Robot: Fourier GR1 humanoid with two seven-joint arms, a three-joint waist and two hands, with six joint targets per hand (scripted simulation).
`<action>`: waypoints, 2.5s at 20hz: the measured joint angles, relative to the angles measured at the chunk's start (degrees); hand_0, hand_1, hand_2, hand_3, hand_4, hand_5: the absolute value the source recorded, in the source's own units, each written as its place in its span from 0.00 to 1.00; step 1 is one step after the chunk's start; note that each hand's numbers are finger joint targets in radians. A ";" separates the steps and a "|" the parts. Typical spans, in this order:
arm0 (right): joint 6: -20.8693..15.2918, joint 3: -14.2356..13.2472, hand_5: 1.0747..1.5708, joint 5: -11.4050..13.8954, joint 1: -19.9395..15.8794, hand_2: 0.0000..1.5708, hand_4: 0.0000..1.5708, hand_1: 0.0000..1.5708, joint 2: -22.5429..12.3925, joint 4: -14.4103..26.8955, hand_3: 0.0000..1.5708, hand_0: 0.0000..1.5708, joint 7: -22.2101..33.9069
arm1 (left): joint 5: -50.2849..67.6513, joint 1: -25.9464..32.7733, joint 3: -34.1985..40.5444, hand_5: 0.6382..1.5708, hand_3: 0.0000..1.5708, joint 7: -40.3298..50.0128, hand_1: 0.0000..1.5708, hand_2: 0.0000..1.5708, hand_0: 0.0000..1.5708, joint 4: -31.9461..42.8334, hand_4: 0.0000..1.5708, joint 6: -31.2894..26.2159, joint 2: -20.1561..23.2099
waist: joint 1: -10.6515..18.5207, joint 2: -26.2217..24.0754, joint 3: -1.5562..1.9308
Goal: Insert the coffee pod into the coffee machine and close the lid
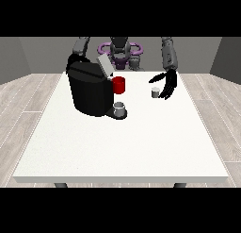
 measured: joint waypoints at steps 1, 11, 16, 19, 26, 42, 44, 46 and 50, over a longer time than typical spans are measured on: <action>-0.19 0.17 1.00 0.07 0.35 0.00 0.29 0.00 0.31 0.11 0.00 0.00 -0.15 | -0.82 0.08 -0.34 1.00 0.30 -0.28 0.38 0.46 0.38 0.54 0.00 -0.03 0.56 | 0.02 -0.23 -0.02; -0.24 1.29 1.00 0.33 -0.27 0.00 0.33 0.00 0.59 -1.22 0.00 0.00 1.31 | -7.68 -2.63 -1.39 1.00 0.41 -4.13 0.44 0.54 0.44 6.33 0.18 7.06 0.95 | -1.85 0.50 0.01; -0.27 0.59 1.00 -0.61 -1.14 0.00 0.32 0.00 0.82 -0.64 0.00 0.00 1.11 | -9.84 -4.54 -1.03 1.00 0.53 -5.77 0.59 0.66 0.59 8.64 0.23 10.87 0.18 | -1.67 1.05 0.04; -0.43 0.83 1.00 -1.04 -1.35 0.00 0.31 0.00 0.90 -1.01 0.00 0.00 0.12 | -11.34 -5.38 -1.00 1.00 0.52 -7.54 0.59 0.66 0.59 9.73 0.18 13.28 0.54 | -2.02 1.98 0.11; -0.01 0.62 1.00 -1.32 0.29 0.00 0.28 0.00 0.77 0.14 0.00 0.00 -0.57 | -14.96 -6.52 -2.56 1.00 0.87 -7.14 0.81 0.89 0.81 11.79 0.32 12.82 1.35 | -1.83 0.82 0.08; 0.89 -1.17 1.00 -3.02 -1.55 0.00 0.32 0.00 -0.12 7.16 0.00 0.00 -2.23 | -13.94 -17.78 -2.62 1.00 0.82 -7.66 0.80 0.85 0.80 6.21 0.35 -0.40 2.50 | -0.79 -3.23 0.02; 1.14 -1.45 1.00 -3.47 -1.93 0.00 0.30 0.00 -0.18 7.46 0.00 0.00 -2.34 | -14.10 -18.34 -2.65 1.00 0.82 -7.94 0.81 0.85 0.81 5.40 0.35 -1.10 2.39 | -0.81 -3.37 0.02; 1.15 -0.83 1.00 -3.29 -1.97 0.00 0.32 0.00 0.22 6.97 0.00 0.00 -2.29 | -14.02 -19.98 -2.05 1.00 0.82 -7.33 0.81 0.85 0.81 5.30 0.35 -2.10 3.11 | -1.77 -3.24 0.00; 1.96 -1.04 1.00 -3.83 -2.47 0.00 0.32 0.00 -0.08 6.89 0.00 0.00 -3.15 | -14.01 -22.26 -1.16 1.00 0.82 -5.61 0.80 0.85 0.80 4.84 0.34 -2.88 3.05 | -2.89 -2.73 0.01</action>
